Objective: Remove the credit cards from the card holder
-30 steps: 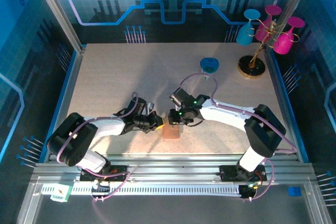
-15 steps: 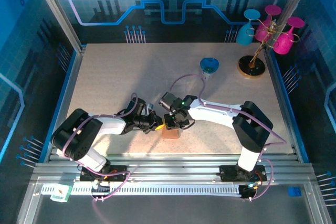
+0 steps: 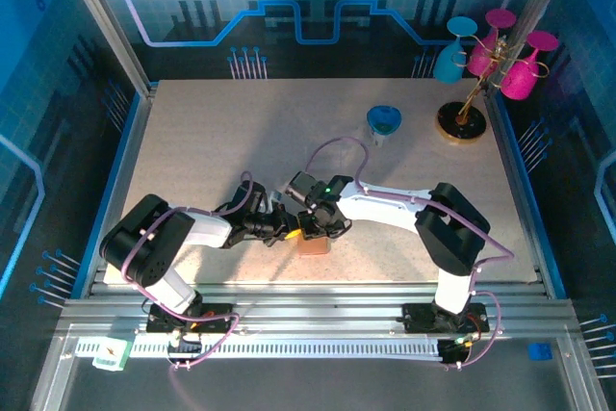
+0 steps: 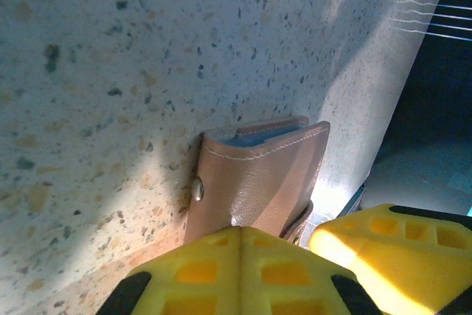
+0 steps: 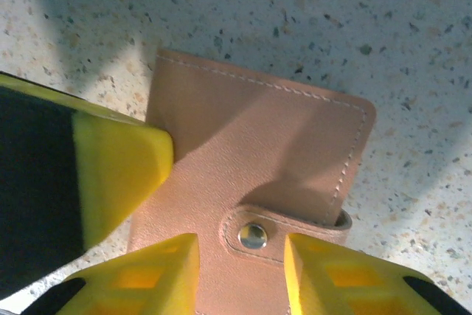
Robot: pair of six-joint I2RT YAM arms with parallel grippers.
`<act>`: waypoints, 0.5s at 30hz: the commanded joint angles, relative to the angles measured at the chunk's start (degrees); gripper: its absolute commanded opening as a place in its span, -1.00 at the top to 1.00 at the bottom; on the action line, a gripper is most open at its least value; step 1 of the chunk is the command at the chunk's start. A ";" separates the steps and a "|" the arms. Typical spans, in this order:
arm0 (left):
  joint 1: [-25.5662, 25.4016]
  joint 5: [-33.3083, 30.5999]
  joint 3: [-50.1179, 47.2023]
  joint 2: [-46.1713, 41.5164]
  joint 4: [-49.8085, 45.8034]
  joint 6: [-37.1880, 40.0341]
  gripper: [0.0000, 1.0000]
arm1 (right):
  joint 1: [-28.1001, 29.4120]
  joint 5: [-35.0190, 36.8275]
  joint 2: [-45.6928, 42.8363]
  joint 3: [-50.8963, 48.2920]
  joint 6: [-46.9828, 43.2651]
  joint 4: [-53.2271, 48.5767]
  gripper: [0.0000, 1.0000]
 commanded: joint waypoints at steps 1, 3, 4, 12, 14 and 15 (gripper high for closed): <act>0.21 0.34 -1.41 2.15 -0.05 -1.27 1.00 | 0.92 0.34 2.17 1.64 -0.50 -0.83 0.27; 0.18 0.64 -1.54 2.56 0.53 -1.48 1.00 | 0.93 0.01 2.85 1.82 -0.54 -0.92 0.26; 0.24 0.60 -1.49 2.69 0.55 -1.45 1.00 | 0.98 -0.03 3.03 1.73 -0.50 -0.92 0.26; 0.28 0.57 -1.89 2.96 0.99 -1.66 1.00 | 1.27 2.20 4.25 1.41 -0.84 -1.80 0.29; 0.27 0.54 -1.83 3.01 0.98 -1.71 1.00 | 1.74 4.01 4.76 1.93 -1.33 -3.01 0.30; 0.26 0.58 -1.86 3.06 1.00 -1.67 1.00 | 1.90 4.92 5.04 2.24 -1.59 -3.60 0.31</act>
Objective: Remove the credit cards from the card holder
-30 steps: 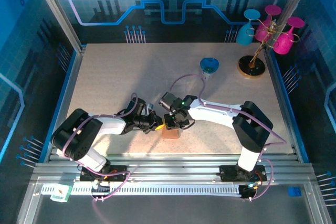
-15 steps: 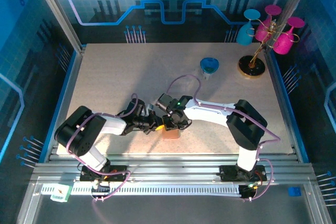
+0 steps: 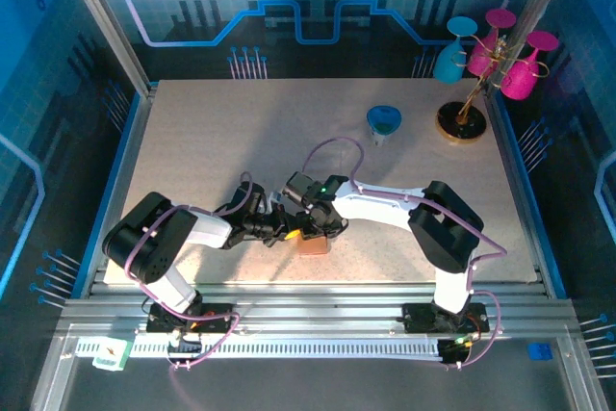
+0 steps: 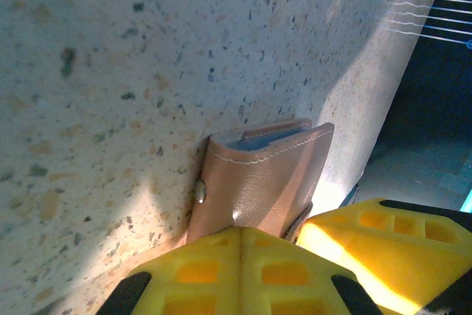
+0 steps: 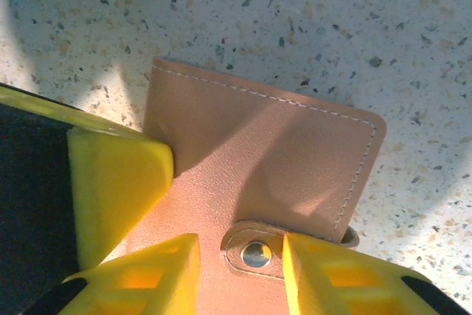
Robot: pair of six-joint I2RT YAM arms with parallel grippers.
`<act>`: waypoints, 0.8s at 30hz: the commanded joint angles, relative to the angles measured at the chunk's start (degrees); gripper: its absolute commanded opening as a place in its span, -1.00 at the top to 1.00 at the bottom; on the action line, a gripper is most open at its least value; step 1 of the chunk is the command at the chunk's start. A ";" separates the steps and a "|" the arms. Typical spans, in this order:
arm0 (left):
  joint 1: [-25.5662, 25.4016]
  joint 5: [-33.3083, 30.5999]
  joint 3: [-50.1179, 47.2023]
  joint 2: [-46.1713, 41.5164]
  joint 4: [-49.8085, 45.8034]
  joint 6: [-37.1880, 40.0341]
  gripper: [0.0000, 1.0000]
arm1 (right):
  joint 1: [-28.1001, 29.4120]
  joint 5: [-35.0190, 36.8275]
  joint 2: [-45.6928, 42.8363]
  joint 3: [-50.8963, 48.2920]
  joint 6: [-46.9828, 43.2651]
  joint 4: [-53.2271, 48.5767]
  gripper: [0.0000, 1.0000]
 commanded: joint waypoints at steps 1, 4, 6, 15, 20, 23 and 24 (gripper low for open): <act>-0.15 -0.30 -1.10 1.89 -1.53 -0.47 1.00 | 1.48 3.96 3.26 0.92 -1.18 -3.29 0.31; 0.06 -0.27 -1.13 1.98 -1.38 -0.95 1.00 | 2.00 4.83 3.98 1.01 -1.54 -3.47 0.33; 0.26 -0.15 -1.32 1.89 -1.00 -1.59 1.00 | 2.44 5.32 4.42 1.17 -1.80 -3.65 0.34; 0.48 0.16 -1.04 1.60 -1.79 -1.94 1.00 | 3.75 7.32 5.83 2.63 -2.60 -4.65 0.42; 0.48 -0.02 -1.03 1.87 -2.12 -1.82 1.00 | 3.82 8.17 4.82 2.59 -2.68 -4.35 0.54; 0.48 -0.12 -0.95 2.14 -2.24 -1.72 1.00 | 3.88 8.72 4.22 2.68 -2.94 -4.46 0.62; 0.48 -0.09 -0.85 2.23 -2.31 -1.79 1.00 | 3.87 8.97 3.96 2.59 -2.99 -4.40 0.66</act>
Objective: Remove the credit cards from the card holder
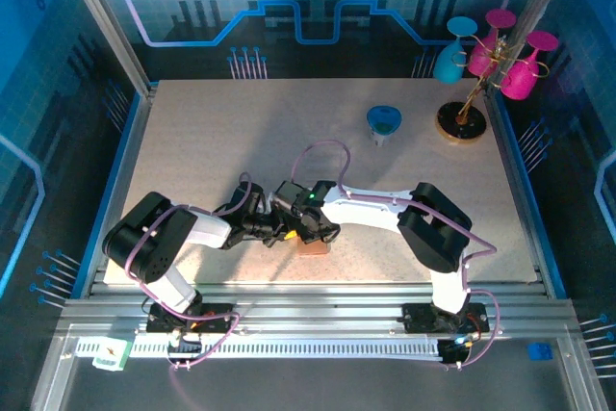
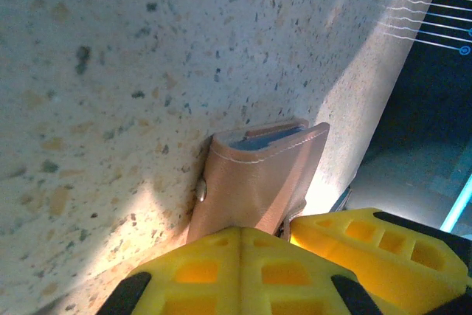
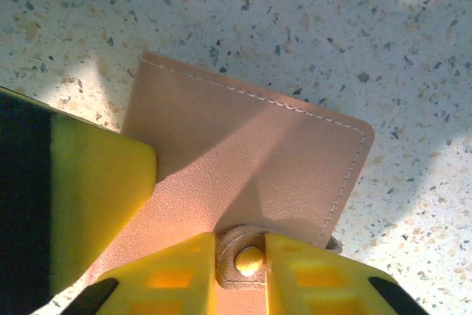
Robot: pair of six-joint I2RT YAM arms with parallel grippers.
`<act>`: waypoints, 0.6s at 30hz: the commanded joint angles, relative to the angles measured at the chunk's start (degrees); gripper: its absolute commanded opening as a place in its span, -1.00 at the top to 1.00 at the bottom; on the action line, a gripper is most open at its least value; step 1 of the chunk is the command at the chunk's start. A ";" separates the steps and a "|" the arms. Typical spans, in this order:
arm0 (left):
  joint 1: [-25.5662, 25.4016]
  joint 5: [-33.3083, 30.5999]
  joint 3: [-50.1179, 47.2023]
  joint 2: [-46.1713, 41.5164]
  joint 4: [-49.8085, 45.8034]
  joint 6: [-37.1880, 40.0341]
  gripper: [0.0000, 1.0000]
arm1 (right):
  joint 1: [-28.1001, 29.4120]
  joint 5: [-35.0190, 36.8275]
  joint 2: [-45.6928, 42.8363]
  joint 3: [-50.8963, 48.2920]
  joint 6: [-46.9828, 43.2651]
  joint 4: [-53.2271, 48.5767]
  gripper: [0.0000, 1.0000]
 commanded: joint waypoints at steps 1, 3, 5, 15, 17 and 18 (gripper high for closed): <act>0.05 -0.72 -0.44 2.09 -3.10 -0.21 1.00 | 0.64 1.29 0.74 -0.34 -0.06 -0.89 0.69; 0.01 -0.84 -0.20 2.09 -3.50 0.03 1.00 | 0.51 1.50 0.27 -0.45 -0.06 -0.95 0.74; 0.00 -0.89 0.06 2.09 -4.06 0.26 1.00 | 0.51 1.62 -0.23 -0.60 -0.15 -0.77 0.77; 0.18 -1.27 0.96 0.51 -6.97 0.90 1.00 | -1.21 -0.94 -6.79 -3.78 0.09 2.32 0.78; 0.22 -1.56 1.50 -0.70 -8.96 1.61 0.93 | -2.00 -2.06 -8.73 -5.08 0.42 3.49 0.78; 0.18 -1.81 1.91 -1.62 -10.14 1.98 0.90 | -2.50 -2.83 -9.78 -5.75 0.54 4.12 0.78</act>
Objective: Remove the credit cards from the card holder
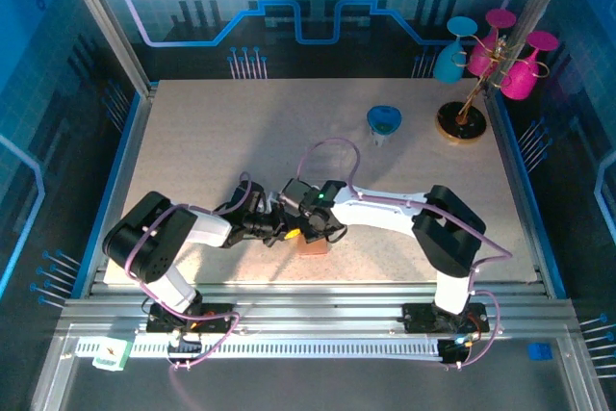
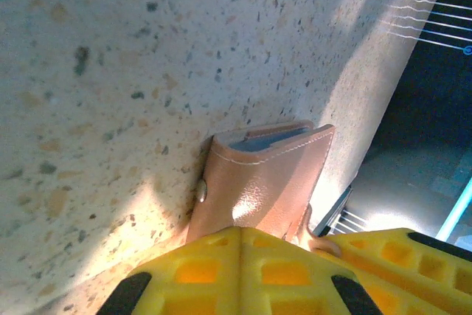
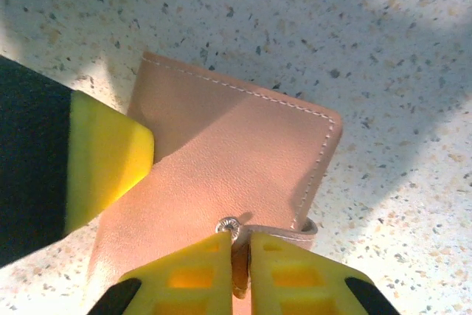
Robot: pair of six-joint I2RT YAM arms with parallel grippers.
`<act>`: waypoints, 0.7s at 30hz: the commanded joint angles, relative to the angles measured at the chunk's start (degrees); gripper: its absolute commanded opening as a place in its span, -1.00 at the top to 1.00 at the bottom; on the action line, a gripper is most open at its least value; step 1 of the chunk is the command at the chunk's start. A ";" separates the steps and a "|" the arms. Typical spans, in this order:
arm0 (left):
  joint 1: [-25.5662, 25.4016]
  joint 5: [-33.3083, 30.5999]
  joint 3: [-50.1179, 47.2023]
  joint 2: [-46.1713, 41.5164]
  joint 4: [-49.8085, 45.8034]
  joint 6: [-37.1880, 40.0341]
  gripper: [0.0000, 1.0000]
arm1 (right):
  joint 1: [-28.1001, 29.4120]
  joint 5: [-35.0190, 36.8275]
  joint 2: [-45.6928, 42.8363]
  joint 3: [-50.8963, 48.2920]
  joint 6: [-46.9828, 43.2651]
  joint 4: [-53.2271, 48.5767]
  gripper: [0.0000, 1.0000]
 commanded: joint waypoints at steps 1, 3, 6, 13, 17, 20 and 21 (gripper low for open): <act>0.14 -2.33 1.32 -2.05 -8.91 2.16 0.88 | -1.85 -2.66 -4.68 -2.29 0.75 2.19 0.78; 0.14 -3.30 2.75 -4.45 -13.03 3.68 0.83 | -2.61 -3.57 -6.46 -3.56 1.06 3.15 0.78; 0.11 -5.38 5.33 -8.21 -20.56 6.71 0.74 | -3.53 -4.55 -8.74 -5.23 1.41 4.33 0.78; 0.20 -10.27 10.76 -16.40 -35.29 13.17 0.55 | -4.48 -6.04 -13.19 -6.95 2.55 5.35 0.81; 0.38 -12.60 13.02 -20.65 -40.84 14.96 0.49 | -4.52 -6.96 -16.39 -7.76 3.28 6.32 0.83; 0.82 -13.26 13.79 -23.35 -42.56 15.70 0.47 | -4.50 -7.60 -18.20 -7.80 4.07 6.47 0.86; 0.92 -13.26 13.70 -24.40 -42.31 15.78 0.46 | -4.40 -7.83 -18.86 -7.92 4.58 6.88 0.86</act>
